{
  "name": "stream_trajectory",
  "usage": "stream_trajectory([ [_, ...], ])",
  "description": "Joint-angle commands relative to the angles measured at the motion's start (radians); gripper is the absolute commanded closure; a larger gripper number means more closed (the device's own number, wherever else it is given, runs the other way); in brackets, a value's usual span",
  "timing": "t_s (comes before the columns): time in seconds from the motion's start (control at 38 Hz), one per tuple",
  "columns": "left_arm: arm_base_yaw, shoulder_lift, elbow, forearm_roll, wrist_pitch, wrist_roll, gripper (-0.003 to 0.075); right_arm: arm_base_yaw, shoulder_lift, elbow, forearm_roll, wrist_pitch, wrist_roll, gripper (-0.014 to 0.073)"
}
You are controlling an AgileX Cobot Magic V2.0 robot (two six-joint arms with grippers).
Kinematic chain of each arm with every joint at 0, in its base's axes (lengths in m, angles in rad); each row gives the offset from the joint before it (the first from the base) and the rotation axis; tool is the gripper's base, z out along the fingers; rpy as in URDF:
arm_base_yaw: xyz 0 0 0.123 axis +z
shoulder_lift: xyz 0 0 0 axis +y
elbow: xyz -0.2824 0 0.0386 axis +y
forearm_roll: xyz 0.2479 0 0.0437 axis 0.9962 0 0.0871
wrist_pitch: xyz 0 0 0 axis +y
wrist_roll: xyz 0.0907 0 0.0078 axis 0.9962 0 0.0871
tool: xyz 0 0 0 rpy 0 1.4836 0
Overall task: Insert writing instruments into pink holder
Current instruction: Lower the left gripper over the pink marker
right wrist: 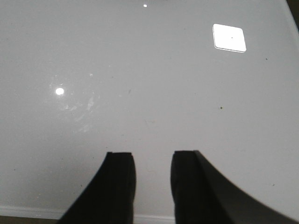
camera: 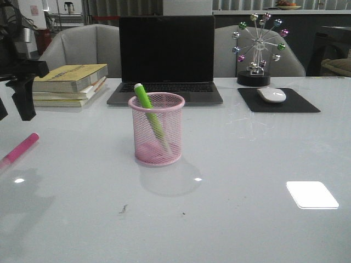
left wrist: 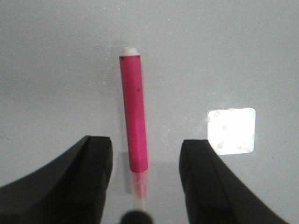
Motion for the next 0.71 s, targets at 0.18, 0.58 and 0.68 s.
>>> stream_trajectory([
  [0.18,0.0,0.009,-0.032,-0.011,-0.056,-0.002,0.0313,-0.005,0.0,-0.027,-0.027,-0.062,0.0,0.0263],
  [0.58,0.0,0.049,-0.032,-0.009,-0.133,0.0,0.0313,-0.005,0.0,-0.027,-0.027,-0.039,0.0,0.0263],
  [0.68,0.0,0.065,-0.032,-0.009,-0.127,0.0,0.0313,-0.005,0.0,-0.027,-0.027,-0.03,0.0,0.0263],
])
